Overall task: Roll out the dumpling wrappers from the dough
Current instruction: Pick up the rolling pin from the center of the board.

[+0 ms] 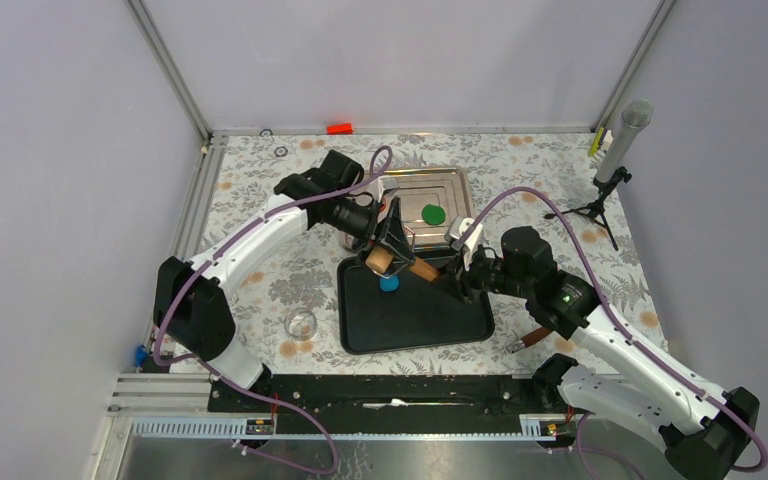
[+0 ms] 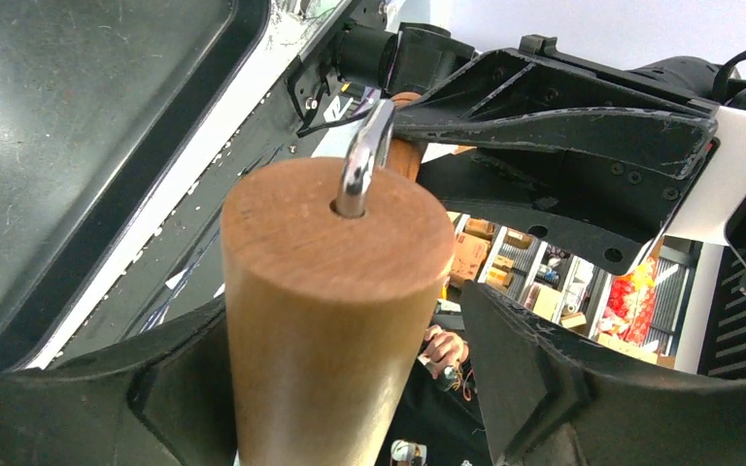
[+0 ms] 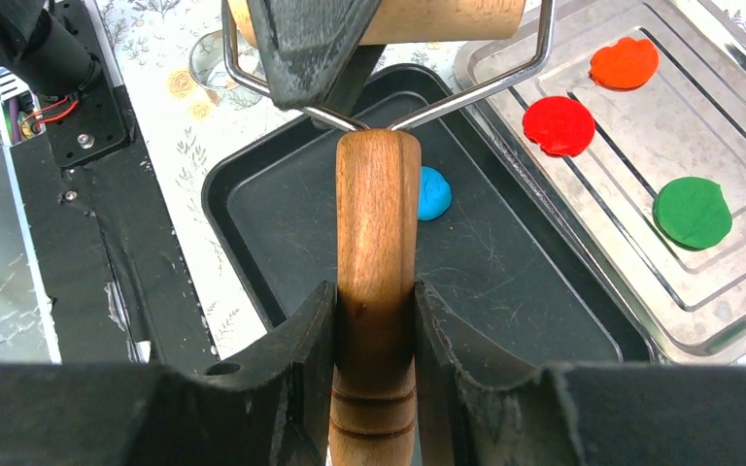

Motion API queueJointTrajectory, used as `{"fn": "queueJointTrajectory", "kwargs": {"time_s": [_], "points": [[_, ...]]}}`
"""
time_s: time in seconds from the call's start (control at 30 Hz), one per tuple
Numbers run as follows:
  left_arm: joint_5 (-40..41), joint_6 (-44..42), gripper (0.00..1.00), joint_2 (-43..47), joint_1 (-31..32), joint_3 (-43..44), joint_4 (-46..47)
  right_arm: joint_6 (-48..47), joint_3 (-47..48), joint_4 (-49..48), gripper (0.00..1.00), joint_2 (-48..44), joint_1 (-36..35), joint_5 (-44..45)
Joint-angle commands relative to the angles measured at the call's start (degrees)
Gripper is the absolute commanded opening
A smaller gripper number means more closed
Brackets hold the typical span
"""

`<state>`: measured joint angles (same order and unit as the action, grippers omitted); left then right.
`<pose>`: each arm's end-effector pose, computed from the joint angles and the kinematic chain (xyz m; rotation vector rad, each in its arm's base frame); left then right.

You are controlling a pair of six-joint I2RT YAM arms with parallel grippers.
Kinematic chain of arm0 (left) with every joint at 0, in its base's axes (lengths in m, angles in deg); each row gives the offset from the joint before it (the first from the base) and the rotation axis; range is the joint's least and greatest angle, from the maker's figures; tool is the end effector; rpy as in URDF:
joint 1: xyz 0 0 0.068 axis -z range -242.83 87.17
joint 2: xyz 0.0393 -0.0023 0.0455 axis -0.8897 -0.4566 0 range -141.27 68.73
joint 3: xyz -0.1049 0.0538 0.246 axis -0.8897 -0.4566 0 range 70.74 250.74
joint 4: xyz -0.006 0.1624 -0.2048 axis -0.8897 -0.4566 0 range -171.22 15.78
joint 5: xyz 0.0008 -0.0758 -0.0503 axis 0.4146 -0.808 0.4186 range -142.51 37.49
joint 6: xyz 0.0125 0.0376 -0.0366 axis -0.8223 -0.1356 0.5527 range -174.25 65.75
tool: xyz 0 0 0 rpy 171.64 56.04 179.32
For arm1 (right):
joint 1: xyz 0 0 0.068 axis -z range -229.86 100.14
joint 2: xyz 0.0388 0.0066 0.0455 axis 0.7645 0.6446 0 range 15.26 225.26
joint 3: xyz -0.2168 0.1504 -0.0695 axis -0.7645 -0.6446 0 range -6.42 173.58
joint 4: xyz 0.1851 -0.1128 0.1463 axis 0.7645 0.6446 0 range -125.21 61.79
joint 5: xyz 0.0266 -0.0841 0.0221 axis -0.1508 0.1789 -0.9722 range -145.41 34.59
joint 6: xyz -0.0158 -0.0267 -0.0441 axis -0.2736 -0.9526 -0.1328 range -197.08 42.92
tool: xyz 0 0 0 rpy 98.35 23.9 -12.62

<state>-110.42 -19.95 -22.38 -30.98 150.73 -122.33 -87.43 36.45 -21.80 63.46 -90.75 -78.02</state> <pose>0.2599 -0.1969 0.3091 -0.3340 -2.5611 1.5670 0.1382 0.1379 0.3130 -1.0781 1.6122 0.7327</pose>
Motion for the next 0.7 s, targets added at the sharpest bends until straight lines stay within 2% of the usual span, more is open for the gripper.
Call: {"fn": "queueJointTrajectory", "kwargs": {"time_s": [0.0,0.03,0.13,0.3,0.33,0.37,0.4,0.43,0.47,0.53,0.67], "points": [[-2.7,0.6,0.71,0.9,1.0,0.0,3.1,-1.1,0.8,-5.3,0.00,-0.7,-0.6,-1.8],[-2.7,1.1,0.68,0.9,1.1,0.0,3.6,-1.1,0.8,-5.4,0.00,-0.7,-0.6,-1.9],[-2.7,2.3,0.45,1.0,1.2,-0.2,5.0,-1.1,0.5,-5.5,0.00,-0.8,-0.6,-1.8],[-2.1,5.1,0.01,1.1,1.2,-1.0,7.7,-0.5,-0.8,-6.0,0.01,-1.6,-0.6,-1.0],[-2.1,6.0,0.00,1.5,1.1,-1.2,8.9,0.0,-1.0,-6.1,0.12,-1.9,-0.6,-0.6],[-1.8,6.4,0.00,1.6,1.1,-1.4,9.4,0.6,-1.3,-6.2,0.29,-2.4,-0.6,-0.3],[-1.4,7.1,0.00,2.3,1.0,-1.6,10.5,1.3,-1.6,-6.6,0.47,-2.9,-0.6,0.2],[-1.0,7.5,0.00,3.0,0.8,-1.7,11.4,2.3,-1.9,-7.1,0.74,-3.7,-0.6,0.9],[-0.8,7.6,0.00,3.8,0.5,-1.7,12.2,3.2,-2.3,-7.6,0.87,-4.7,-0.6,1.9],[-0.8,7.6,0.00,5.5,-0.2,-1.6,13.8,5.4,-2.8,-8.4,0.99,-7.0,-0.7,5.1],[-1.0,6.4,0.00,9.7,-2.1,-1.7,17.0,11.7,-1.9,-8.5,1.00,-11.2,-0.6,10.1]]}}
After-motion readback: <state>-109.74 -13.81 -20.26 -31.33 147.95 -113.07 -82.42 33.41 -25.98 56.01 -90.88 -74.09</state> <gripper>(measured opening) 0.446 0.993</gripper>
